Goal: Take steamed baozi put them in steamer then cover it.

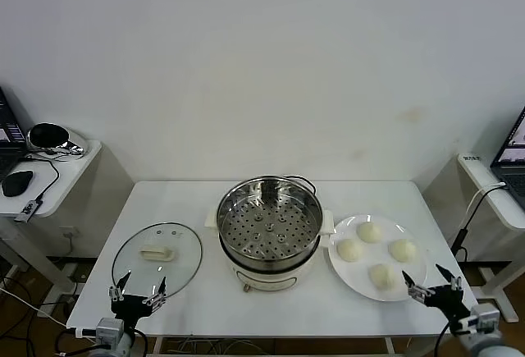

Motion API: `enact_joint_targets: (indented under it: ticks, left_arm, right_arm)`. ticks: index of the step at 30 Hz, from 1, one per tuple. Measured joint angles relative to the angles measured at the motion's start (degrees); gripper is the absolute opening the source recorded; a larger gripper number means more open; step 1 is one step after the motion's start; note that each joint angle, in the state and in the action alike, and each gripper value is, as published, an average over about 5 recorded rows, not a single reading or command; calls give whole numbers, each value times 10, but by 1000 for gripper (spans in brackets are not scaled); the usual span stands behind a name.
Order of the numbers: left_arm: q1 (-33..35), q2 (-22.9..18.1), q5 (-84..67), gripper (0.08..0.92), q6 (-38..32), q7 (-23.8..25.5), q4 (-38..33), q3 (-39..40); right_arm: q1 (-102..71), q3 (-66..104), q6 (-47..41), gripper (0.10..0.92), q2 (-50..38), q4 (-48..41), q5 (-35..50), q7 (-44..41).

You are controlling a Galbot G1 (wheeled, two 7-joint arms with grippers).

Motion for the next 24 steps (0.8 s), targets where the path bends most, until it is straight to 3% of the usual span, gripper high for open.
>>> enact_joint_targets:
  ticks: [5,12,24]
  left_arm:
    - [4,-2,9,823,-2,-2,-6,7]
    - [12,-6,24,823,-8,-6,-13,11]
    - [31,-15,42,823,-21,-13,-28,12]
  right_arm:
    - [53,-17,-30,823,-54,-5,-60,-59]
    - [182,-90,-45,823,-144,-34,-185,-233]
    - [540,-409,11,823,-180,-184,-331,-456]
